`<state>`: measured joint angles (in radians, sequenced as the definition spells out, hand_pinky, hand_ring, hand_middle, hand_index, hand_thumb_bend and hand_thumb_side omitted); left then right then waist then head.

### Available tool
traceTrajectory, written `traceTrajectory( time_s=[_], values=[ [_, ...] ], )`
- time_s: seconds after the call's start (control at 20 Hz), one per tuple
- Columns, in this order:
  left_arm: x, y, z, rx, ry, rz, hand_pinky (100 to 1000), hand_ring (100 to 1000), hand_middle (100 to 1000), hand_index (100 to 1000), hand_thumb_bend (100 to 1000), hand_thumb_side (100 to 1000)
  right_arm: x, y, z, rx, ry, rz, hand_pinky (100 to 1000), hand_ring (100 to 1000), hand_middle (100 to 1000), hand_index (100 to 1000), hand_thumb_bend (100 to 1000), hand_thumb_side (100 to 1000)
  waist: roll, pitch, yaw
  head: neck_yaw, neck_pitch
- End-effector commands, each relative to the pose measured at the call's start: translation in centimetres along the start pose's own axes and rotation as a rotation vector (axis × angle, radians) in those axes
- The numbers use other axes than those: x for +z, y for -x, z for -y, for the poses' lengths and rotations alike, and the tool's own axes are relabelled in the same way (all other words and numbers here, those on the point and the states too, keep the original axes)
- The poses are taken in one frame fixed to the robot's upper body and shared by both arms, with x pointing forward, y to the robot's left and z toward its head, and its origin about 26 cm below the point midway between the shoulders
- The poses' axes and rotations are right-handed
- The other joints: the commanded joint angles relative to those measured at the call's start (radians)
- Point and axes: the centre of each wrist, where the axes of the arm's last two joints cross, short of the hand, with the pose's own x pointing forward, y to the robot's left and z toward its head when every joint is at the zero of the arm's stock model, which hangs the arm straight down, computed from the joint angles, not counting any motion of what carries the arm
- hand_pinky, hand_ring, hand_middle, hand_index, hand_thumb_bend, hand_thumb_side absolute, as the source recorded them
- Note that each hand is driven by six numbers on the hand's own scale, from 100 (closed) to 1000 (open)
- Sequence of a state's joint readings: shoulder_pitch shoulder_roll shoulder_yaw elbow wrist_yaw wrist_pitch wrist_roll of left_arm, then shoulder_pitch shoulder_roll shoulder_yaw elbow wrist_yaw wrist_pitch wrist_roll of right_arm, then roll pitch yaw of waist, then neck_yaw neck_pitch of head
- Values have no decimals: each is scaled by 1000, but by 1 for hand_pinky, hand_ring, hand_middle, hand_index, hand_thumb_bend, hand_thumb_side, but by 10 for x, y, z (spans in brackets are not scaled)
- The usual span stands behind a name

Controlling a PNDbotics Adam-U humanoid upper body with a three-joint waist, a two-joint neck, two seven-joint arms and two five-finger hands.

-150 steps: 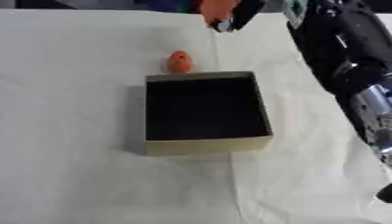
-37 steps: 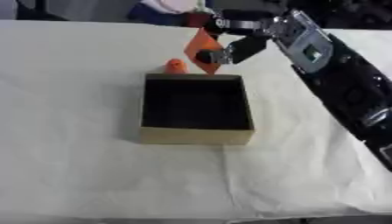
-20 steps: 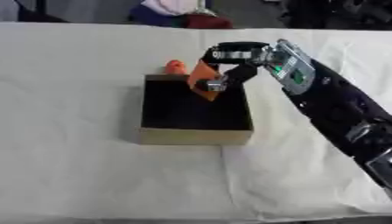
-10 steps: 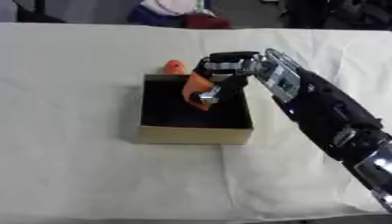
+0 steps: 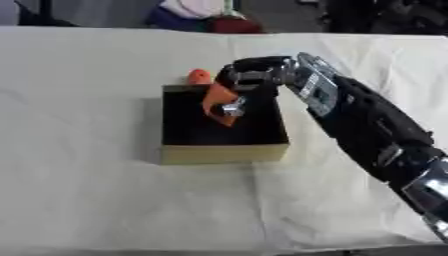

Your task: Pick up objects on the table and place them in the box.

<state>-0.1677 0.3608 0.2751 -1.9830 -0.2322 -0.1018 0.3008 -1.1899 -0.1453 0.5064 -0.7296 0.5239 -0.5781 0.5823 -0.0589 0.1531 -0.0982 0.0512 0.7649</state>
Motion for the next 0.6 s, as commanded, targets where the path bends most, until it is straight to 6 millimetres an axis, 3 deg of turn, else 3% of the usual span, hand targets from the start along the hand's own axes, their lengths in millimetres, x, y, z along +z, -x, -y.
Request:
traceTrajectory(
  time_s=[0.05,0.35,0.6],
  values=[
    [-5,-5,-4,-4,-6,22,754,545,637,762,100,831,14,-1,25,275,-293,227,757,716,660,795,340,918,4,-19,-3,4,5],
    [-4,-5,-4,-9,-6,18,754,545,638,761,100,829,24,1,33,286,-275,221,761,719,664,795,384,925,3,-20,-10,7,5],
    [-5,-5,-4,-11,-6,18,754,545,638,761,100,827,25,3,29,283,-296,215,782,759,720,839,396,902,3,-22,-9,8,5]
  ],
)
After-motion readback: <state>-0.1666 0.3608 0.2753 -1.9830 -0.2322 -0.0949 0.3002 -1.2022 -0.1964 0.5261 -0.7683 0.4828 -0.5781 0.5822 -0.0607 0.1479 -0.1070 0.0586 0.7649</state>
